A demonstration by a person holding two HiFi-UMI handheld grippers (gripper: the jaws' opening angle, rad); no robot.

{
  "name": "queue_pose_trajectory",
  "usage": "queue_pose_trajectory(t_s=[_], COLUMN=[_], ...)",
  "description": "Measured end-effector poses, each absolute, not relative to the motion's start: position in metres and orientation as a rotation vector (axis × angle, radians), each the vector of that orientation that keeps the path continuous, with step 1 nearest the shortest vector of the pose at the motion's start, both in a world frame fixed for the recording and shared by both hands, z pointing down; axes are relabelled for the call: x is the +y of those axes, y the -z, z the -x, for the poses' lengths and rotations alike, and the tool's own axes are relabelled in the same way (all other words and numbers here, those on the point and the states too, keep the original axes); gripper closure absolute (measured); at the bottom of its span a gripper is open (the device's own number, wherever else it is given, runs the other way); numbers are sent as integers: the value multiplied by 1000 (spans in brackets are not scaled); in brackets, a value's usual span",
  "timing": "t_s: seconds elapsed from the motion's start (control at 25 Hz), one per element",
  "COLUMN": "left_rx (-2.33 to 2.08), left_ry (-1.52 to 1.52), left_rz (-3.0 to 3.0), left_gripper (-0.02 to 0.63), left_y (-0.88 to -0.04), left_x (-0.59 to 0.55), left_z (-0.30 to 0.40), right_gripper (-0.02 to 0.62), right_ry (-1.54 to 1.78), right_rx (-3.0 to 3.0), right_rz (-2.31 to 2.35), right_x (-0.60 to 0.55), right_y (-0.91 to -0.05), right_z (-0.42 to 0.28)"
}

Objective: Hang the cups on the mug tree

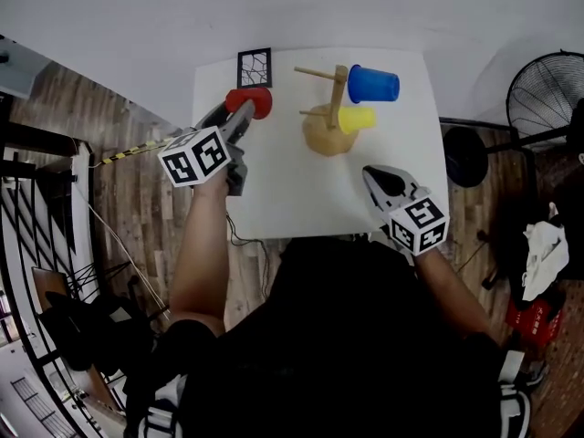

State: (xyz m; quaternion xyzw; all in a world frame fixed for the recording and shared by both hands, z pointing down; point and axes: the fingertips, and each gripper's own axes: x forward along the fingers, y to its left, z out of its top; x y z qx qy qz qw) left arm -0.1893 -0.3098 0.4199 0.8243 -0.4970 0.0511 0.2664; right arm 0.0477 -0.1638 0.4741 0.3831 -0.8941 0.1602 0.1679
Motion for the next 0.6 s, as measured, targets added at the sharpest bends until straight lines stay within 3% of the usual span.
queue_pose_trajectory(t_s=[0.6], left_rx=[-1115], left_ry=[222], left_rz=[-2296], left_gripper=[367], left_y=[-328], left_x=[-314], left_z=[133], right_gripper=[588], right_ry=[-393], right_rx=[-2578], right_rz=[-1048], right_x=[-169], right_y=[-469], right_z=[-66])
